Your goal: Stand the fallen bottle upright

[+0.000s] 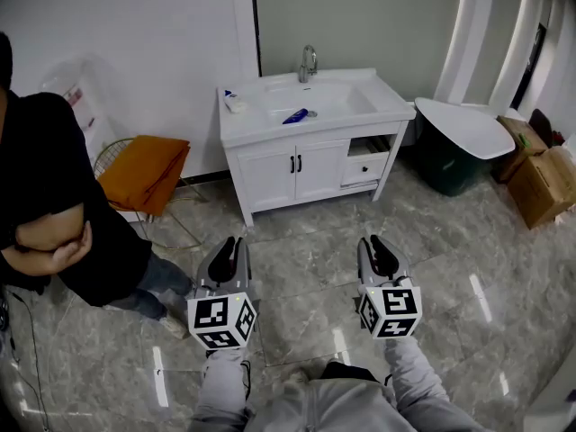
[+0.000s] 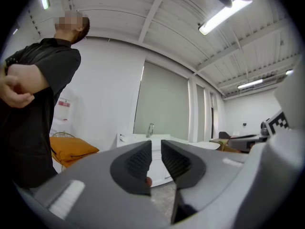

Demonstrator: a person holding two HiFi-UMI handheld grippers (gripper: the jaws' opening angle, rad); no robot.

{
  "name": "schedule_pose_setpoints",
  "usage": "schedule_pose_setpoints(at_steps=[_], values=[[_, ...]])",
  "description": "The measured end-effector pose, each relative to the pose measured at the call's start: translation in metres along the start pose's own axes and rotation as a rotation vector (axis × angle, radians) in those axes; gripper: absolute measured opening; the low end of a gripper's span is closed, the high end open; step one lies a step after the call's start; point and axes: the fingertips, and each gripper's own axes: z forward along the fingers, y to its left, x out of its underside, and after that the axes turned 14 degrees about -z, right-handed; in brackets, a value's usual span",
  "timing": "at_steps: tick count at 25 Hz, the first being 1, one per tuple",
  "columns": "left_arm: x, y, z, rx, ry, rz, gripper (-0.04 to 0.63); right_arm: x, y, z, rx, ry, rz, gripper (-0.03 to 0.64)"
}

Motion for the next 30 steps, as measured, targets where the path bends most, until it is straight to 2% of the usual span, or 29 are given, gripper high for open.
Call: schedule_pose_setpoints(at_steps=[9, 19, 23, 30], values=[[0.007, 0.016, 0.061, 0.019, 0.038, 0.013, 0.117, 0.008, -0.002, 0.059, -0.031, 0.005, 0.007, 0.075], [-0.010, 0.031, 0.196, -0.031, 0.022, 0.027, 0.117, 0.002, -0.050, 0.201, -0.088, -0.021, 0.018, 0.077], [-0.018, 0.025, 0.250, -0.043, 0.012, 0.065, 0.117, 0.004, -0.079, 0.258, -0.096, -0.024, 0.032, 0.077], [-0.020, 0.039, 0.311, -0.084, 0.038, 0.088, 0.117, 0.010, -0.098, 0.330, -0.129, -0.003, 0.070, 0.078]])
